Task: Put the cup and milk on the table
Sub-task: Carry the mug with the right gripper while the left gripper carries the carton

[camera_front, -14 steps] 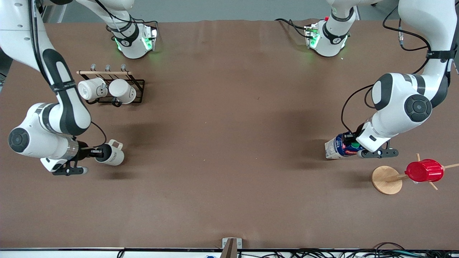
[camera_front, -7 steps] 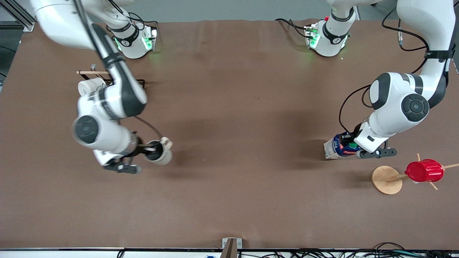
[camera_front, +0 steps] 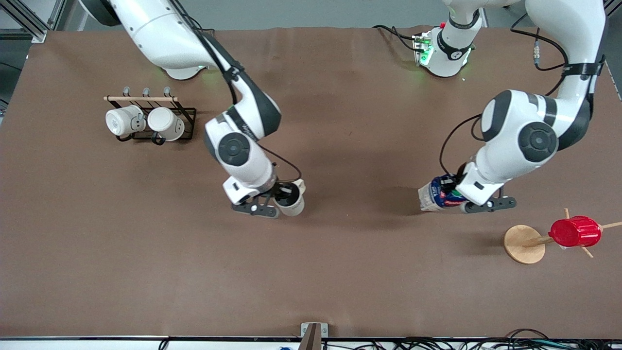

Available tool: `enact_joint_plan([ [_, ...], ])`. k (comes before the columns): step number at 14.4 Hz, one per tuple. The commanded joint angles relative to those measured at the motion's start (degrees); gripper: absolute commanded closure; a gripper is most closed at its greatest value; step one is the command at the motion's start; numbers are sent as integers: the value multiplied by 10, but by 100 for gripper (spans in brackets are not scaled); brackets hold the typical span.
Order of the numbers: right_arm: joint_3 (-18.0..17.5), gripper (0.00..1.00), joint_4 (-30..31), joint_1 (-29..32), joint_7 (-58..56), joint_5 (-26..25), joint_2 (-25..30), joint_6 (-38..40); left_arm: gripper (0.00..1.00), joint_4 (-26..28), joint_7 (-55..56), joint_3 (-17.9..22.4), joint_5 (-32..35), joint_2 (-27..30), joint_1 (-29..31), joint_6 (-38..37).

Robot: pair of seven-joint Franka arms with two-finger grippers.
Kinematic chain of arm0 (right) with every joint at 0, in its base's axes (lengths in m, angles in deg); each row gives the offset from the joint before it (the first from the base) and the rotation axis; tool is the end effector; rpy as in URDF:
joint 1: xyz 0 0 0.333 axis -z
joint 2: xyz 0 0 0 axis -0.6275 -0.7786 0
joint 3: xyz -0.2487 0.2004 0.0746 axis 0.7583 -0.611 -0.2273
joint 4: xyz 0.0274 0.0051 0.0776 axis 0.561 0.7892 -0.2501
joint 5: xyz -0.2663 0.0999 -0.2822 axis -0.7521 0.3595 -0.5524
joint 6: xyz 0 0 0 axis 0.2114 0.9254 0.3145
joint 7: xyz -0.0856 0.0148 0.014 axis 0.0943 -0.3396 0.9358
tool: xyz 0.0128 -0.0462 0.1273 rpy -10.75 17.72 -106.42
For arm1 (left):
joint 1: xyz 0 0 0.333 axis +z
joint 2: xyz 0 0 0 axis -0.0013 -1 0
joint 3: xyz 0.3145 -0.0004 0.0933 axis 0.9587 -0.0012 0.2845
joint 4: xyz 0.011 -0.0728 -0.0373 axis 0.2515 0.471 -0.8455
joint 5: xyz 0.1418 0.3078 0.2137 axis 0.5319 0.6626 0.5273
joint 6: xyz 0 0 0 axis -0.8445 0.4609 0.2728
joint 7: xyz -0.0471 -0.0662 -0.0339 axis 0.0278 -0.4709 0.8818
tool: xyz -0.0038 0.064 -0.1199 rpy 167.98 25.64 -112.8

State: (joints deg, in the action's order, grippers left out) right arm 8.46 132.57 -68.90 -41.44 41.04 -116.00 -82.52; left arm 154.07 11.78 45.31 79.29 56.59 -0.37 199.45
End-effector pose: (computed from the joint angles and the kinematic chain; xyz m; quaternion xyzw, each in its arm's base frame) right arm 0.6034 0.4307 0.2616 -0.9937 0.0963 0.0019 0.0577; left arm 0.6064 -0.1730 0.3505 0.9981 0.0528 -0.0275 0.0153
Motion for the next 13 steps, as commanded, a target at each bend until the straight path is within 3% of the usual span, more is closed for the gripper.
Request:
enact_joint_plan([
  [1, 7, 96, -18, -11, 23, -36, -16, 8, 91, -43, 49, 0, -2, 4, -39, -32],
  [6, 6, 73, -18, -8, 29, -43, -22, 12, 91, -89, 159, 0, -1, -34, -122, -33],
  [10, 6, 35, -22, 15, 27, -41, -4, 33, 91, -155, 251, 1, 3, -88, -187, -33],
  [11, 6, 21, -22, 23, 27, -42, 15, 56, 91, -170, 262, 1, 3, -99, -203, -33],
  [13, 9, 7, -22, 37, 27, -43, 59, 81, 92, -205, 284, 8, 3, -127, -236, -33],
])
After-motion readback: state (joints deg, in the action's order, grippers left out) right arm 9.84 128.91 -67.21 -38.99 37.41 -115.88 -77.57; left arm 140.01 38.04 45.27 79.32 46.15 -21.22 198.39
